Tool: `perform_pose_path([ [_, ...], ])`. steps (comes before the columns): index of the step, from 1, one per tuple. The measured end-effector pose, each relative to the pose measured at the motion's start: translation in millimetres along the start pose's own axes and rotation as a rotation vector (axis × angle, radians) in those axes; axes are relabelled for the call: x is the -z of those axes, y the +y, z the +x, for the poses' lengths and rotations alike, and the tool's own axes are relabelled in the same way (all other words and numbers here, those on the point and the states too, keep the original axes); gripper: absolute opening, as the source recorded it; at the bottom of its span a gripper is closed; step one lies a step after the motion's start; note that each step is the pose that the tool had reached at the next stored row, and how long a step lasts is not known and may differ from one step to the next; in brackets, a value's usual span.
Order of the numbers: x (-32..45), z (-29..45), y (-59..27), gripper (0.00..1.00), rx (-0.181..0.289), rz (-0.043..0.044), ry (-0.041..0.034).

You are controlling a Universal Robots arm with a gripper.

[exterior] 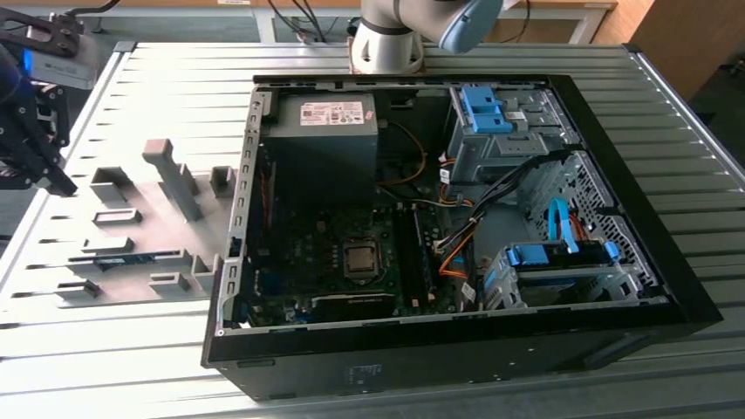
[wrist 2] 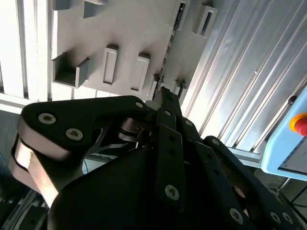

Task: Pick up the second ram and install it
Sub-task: 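Pick up the second ram and move it above second insertion slot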

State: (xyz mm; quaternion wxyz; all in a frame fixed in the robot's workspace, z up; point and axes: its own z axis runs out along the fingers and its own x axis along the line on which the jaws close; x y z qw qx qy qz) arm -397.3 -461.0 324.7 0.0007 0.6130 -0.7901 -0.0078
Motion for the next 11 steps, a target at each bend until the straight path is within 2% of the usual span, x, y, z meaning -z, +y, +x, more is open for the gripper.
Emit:
perform_pose_path([
  [7, -5.4, 0.0, -0.1, 0.11, 0.129, -0.0011, 0.0017],
  [8, -5.9, 0.0, -0.1, 0.17, 0.146, -0.0013, 0.002],
  [9, -6.3, 0.1, -0.1, 0.17, 0.16, -0.0014, 0.0022],
  [10, -6.7, 0.2, 0.0, 0.24, 0.171, -0.0015, 0.0023],
  [11, -7.1, 0.2, 0.0, 0.24, 0.181, -0.0016, 0.0024],
])
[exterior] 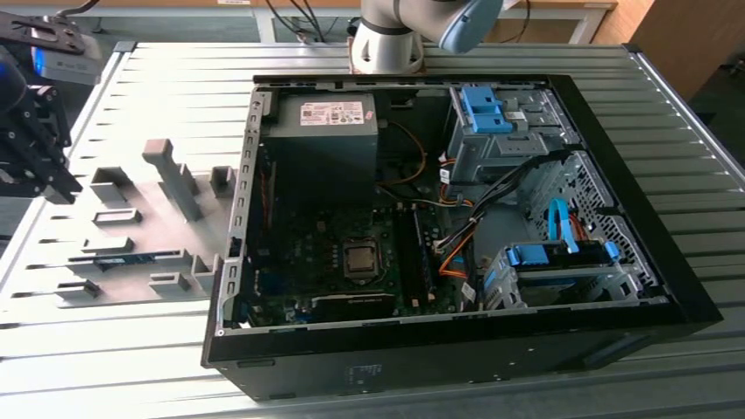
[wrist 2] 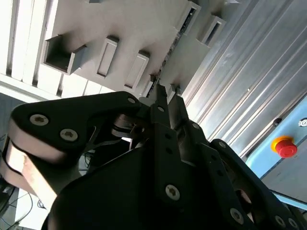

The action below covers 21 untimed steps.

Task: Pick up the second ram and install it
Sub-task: 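Pick up the second ram and move it above second insertion slot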

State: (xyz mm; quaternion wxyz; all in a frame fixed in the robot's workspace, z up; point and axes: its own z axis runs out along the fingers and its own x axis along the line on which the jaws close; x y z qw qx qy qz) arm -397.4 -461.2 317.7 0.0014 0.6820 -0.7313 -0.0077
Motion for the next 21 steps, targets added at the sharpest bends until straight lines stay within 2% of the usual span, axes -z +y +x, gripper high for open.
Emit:
perform_pose_path([
  [6, -4.1, 0.4, 1.2, 0.25, 0.041, -0.0003, 0.0005],
  [7, -5.3, 0.4, 2.0, 0.31, 0.046, -0.0004, 0.0006],
  [12, -14.0, 0.9, 6.2, 0.31, 0.074, -0.0005, 0.0009],
  [21, -30.2, 1.2, 7.4, 0.31, 0.074, -0.0006, 0.001],
])
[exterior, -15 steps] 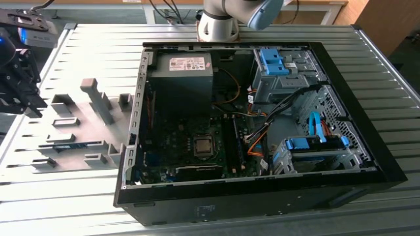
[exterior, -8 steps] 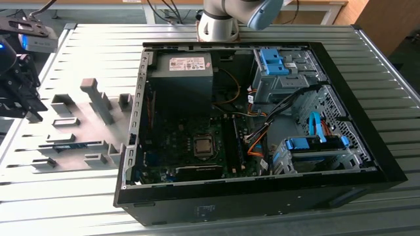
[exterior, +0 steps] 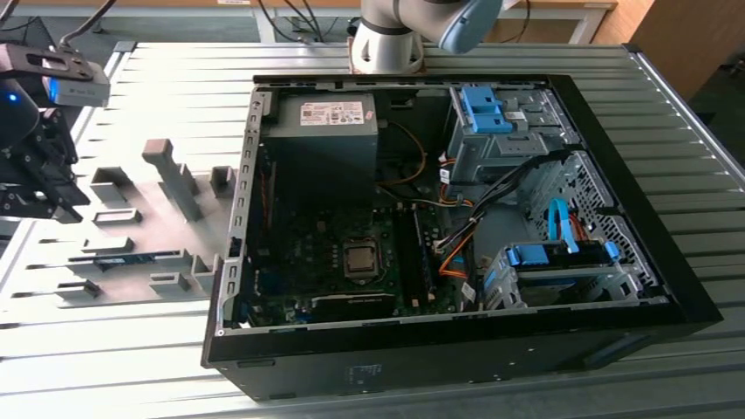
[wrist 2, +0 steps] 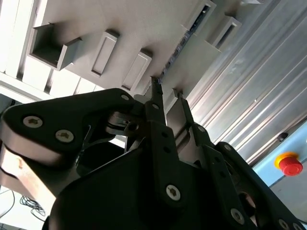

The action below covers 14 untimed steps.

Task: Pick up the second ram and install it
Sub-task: 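Pick up the second ram and move it above second insertion slot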

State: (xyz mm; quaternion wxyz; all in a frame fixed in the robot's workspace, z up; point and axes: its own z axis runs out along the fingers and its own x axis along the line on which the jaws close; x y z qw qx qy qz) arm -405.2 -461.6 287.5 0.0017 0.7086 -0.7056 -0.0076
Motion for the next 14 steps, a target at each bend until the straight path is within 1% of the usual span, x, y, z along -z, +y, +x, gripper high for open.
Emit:
perform_pose_path([
  [5, -9.2, 0.9, 0.4, 0.32, 0.0, 0.0001, -0.0001],
  [6, -10.9, 1.1, 0.5, 0.38, 0.0, 0.0001, 0.0],
  [14, -25.4, 2.6, 0.5, 0.38, 0.0, 0.0, 0.0],
])
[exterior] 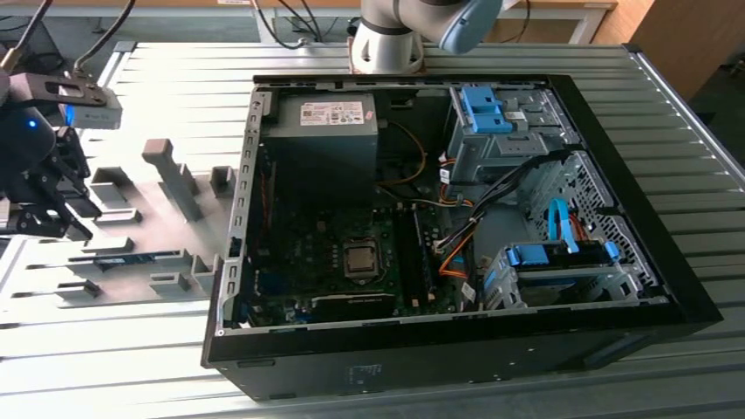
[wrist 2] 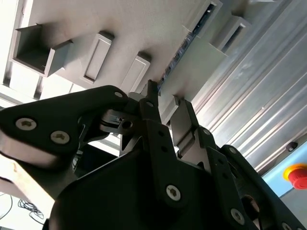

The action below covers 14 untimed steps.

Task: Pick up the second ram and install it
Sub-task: 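Pick up the second ram and move it above second insertion slot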

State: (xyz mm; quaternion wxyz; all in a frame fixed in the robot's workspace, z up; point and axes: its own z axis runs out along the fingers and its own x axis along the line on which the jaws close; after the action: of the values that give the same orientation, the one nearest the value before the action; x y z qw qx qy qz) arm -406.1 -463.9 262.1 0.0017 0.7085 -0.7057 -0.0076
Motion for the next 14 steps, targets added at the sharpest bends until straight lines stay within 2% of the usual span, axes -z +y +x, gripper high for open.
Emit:
perform_pose_path([
  [8, -15.0, 2.1, 0.1, 0.38, -0.007, 0.004, 0.0007],
  [12, -15.6, 2.1, 0.0, 0.38, -0.007, 0.0043, 0.0006],
  [14, -18.8, 2.1, -0.1, 0.38, -0.007, 0.0051, 0.0007],
])
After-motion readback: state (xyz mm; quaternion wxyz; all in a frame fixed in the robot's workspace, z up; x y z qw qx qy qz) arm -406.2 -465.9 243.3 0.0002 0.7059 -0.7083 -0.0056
